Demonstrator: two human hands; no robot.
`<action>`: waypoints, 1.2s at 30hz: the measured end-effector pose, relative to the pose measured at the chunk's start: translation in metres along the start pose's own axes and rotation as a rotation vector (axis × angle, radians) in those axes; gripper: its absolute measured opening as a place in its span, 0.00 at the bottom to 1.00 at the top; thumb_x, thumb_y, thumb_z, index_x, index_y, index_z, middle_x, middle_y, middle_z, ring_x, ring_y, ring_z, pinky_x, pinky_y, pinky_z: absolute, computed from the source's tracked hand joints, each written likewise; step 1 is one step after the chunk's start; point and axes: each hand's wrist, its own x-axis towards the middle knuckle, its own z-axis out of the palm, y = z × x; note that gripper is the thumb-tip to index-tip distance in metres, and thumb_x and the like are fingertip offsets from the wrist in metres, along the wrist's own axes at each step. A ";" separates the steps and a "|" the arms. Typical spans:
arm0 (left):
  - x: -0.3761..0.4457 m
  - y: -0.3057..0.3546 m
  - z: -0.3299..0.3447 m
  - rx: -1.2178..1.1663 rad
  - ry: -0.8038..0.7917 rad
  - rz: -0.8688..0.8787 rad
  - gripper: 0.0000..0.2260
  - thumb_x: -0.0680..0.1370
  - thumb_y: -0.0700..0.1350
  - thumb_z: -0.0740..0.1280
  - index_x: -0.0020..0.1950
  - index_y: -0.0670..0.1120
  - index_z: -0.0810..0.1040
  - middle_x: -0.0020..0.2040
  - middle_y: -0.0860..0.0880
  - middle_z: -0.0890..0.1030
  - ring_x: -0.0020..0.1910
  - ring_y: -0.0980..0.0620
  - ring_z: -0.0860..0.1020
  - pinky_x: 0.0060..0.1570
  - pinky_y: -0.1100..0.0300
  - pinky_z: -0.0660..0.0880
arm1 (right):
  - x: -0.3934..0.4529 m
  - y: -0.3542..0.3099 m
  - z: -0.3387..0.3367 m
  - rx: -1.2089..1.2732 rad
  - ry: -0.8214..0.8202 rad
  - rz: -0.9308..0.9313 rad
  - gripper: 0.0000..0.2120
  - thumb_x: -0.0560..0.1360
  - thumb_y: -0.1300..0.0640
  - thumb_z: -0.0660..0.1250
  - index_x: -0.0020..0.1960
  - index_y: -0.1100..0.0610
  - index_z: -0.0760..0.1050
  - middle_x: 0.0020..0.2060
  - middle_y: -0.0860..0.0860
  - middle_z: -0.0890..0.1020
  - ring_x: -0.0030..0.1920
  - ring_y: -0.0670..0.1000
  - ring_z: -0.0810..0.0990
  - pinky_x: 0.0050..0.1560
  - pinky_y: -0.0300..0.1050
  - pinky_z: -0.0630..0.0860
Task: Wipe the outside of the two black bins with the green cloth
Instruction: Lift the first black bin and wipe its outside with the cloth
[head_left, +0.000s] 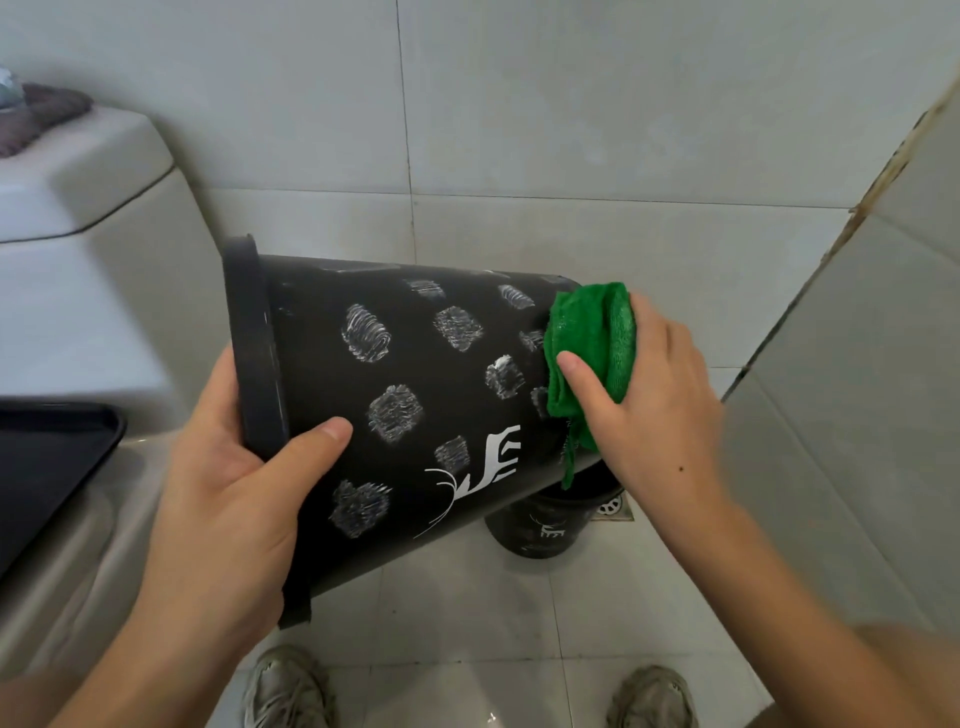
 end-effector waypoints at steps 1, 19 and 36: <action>0.000 0.001 0.000 0.001 0.001 0.000 0.26 0.75 0.26 0.61 0.50 0.59 0.82 0.47 0.51 0.86 0.49 0.47 0.84 0.49 0.46 0.81 | 0.001 0.000 0.002 -0.018 0.024 -0.029 0.32 0.77 0.39 0.60 0.76 0.50 0.59 0.63 0.53 0.71 0.61 0.55 0.71 0.48 0.45 0.63; 0.004 0.005 -0.005 -0.053 0.014 0.002 0.24 0.76 0.27 0.60 0.52 0.56 0.81 0.48 0.51 0.86 0.48 0.46 0.84 0.48 0.49 0.82 | 0.004 0.005 -0.002 0.041 0.262 -0.245 0.24 0.77 0.51 0.58 0.73 0.53 0.68 0.54 0.59 0.77 0.51 0.60 0.76 0.46 0.46 0.71; 0.002 0.007 -0.001 -0.037 0.007 0.009 0.26 0.75 0.27 0.61 0.50 0.60 0.82 0.47 0.51 0.86 0.49 0.45 0.84 0.51 0.44 0.80 | -0.016 -0.008 0.006 0.006 0.191 -0.381 0.20 0.77 0.48 0.60 0.65 0.56 0.76 0.51 0.54 0.79 0.44 0.51 0.77 0.36 0.34 0.63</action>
